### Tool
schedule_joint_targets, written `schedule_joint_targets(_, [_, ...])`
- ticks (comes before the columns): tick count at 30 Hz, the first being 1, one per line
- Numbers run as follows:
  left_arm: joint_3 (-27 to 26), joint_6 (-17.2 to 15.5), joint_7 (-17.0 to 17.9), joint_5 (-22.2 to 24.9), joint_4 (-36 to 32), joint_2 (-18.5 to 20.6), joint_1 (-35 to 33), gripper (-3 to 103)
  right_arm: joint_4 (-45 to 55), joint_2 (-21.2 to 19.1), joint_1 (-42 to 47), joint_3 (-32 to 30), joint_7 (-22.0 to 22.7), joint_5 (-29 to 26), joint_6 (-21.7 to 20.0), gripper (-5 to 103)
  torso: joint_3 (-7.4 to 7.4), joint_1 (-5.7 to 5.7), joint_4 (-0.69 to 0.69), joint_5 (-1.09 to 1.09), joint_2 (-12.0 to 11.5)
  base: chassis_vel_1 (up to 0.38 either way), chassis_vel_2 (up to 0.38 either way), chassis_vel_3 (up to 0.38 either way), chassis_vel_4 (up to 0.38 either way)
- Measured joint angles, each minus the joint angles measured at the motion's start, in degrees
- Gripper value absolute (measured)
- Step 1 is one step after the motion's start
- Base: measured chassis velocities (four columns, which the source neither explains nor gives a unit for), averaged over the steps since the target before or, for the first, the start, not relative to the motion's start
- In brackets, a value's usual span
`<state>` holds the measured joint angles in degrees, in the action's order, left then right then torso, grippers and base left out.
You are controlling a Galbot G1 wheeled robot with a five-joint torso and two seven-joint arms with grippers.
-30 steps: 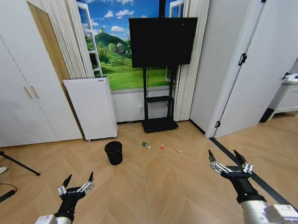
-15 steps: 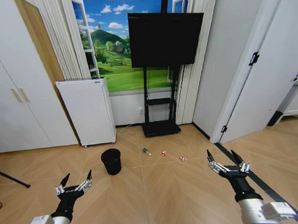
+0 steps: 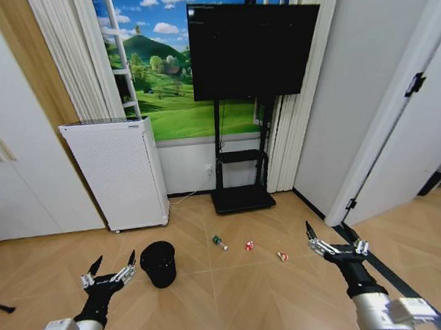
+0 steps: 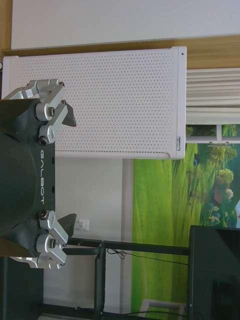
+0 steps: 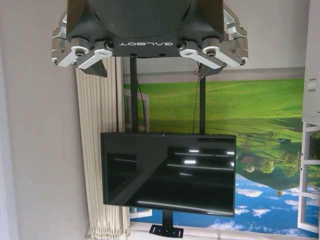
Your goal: Pick up the trash bin and place the garbage on the floor into it.
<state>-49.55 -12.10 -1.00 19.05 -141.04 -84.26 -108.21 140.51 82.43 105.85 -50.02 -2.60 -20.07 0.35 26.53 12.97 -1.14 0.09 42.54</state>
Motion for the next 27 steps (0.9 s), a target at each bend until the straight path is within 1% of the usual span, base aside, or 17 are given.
schedule_joint_targets(1, [0.01,0.01,0.01,-0.01,0.04,-0.07,0.07,98,-0.21,-0.03,-0.08,-0.02,-0.07,0.1,0.27,100,0.01,0.01,0.02,-0.03,-0.01,-0.341,0.363,0.35,-0.336])
schedule_joint_targets(2, [0.01,0.01,0.01,-0.1,0.3,-0.14,0.18,98,-0.4,-0.01,-0.12,-0.04,-0.15,0.37,0.53,100,-0.01,-0.01,-0.02,-0.19,0.01,-0.362,0.361,0.35,-0.336])
schedule_joint_targets(4, [0.05,0.05,0.01,-0.39,0.8,-0.48,0.3,98,-0.94,0.11,-0.16,0.02,-0.27,0.71,1.09,100,0.0,-0.02,0.02,0.01,0.0,-0.333,0.366,0.35,-0.355])
schedule_joint_targets(5, [0.05,0.05,0.01,-0.39,0.8,-0.48,0.3,98,-0.94,0.11,-0.16,0.02,-0.27,0.71,1.09,100,0.0,-0.02,0.02,0.01,0.0,-0.304,0.366,0.352,-0.357])
schedule_joint_targets(6, [0.12,0.06,0.01,-0.45,0.97,-0.56,0.34,98,-1.12,0.11,-0.16,0.06,-0.46,0.87,1.43,100,0.0,-0.02,0.0,-0.1,0.0,-0.353,0.337,0.352,-0.35])
schedule_joint_targets(7, [0.12,0.06,0.01,-0.45,0.97,-0.56,0.34,98,-1.12,0.11,-0.16,0.06,-0.46,0.87,1.43,100,0.0,-0.02,0.0,-0.1,0.0,-0.353,0.337,0.352,-0.35])
schedule_joint_targets(8, [0.16,0.06,0.01,-0.48,1.1,-0.57,0.38,98,-1.28,0.06,-0.16,0.13,-0.63,0.93,1.86,100,-0.01,-0.02,-0.02,-0.19,0.01,-0.353,0.342,0.381,-0.35])
schedule_joint_targets(10, [0.17,0.1,0.01,-0.76,1.23,-0.57,0.45,98,-1.88,-0.06,-0.29,0.29,-0.91,1.05,3.18,100,-0.01,-0.03,0.0,-0.02,0.01,-0.373,0.349,0.341,-0.408])
schedule_joint_targets(12, [0.12,0.33,-0.01,-1.59,1.48,-0.58,0.5,98,-2.42,-0.12,-0.46,0.43,-1.02,1.24,4.61,100,0.01,-0.01,0.02,-0.04,0.0,-0.315,0.357,0.344,-0.343])
schedule_joint_targets(14, [0.07,0.45,-0.02,-2.12,1.75,-0.57,0.52,98,-2.64,-0.12,-0.48,0.46,-1.05,1.26,5.24,100,0.0,-0.01,-0.02,-0.19,0.0,-0.333,0.304,0.346,-0.307])
schedule_joint_targets(15, [0.04,0.51,-0.02,-2.19,1.78,-0.57,0.52,98,-2.89,-0.12,-0.57,0.49,-1.11,1.27,5.38,100,0.02,0.03,0.0,-0.01,-0.02,-0.297,0.25,0.218,-0.266])
schedule_joint_targets(17, [0.04,0.52,-0.03,-2.19,1.8,-0.57,0.52,98,-2.95,-0.12,-0.61,0.5,-1.18,1.27,5.54,100,0.02,0.04,0.01,-0.02,-0.02,-0.229,0.25,0.218,-0.266])
schedule_joint_targets(18, [0.03,0.52,-0.03,-2.2,1.85,-0.57,0.53,98,-3.09,-0.12,-0.69,0.56,-1.44,1.27,6.16,100,0.01,0.03,0.03,-0.09,-0.01,-0.16,0.13,0.127,-0.06])
schedule_joint_targets(19, [-0.01,0.52,-0.04,-2.19,1.89,-0.57,0.58,98,-3.46,-0.11,-0.86,0.62,-1.7,1.35,7.19,100,0.02,0.04,0.0,-0.13,-0.01,-0.11,0.13,0.042,-0.011])
schedule_joint_targets(21, [-0.09,0.53,-0.05,-2.17,1.88,-0.57,0.58,98,-3.55,-0.12,-0.87,0.62,-1.79,1.37,7.21,100,0.01,0.03,0.0,-0.06,-0.01,-0.08,0.093,0.042,-0.002])
schedule_joint_targets(23, [-0.2,0.54,-0.07,-2.07,1.87,-0.56,0.59,98,-3.56,-0.11,-0.87,0.58,-1.79,1.08,6.96,100,0.0,-0.01,-0.03,-0.09,-0.01,-0.001,-0.022,-0.07,0.008])
schedule_joint_targets(27, [-0.43,0.54,-0.07,-1.7,1.76,-0.62,0.56,98,-2.91,-0.24,-0.8,0.41,-2.02,0.4,5.13,100,-0.03,-0.06,0.0,-0.07,0.02,0.08,-0.069,-0.084,0.03])
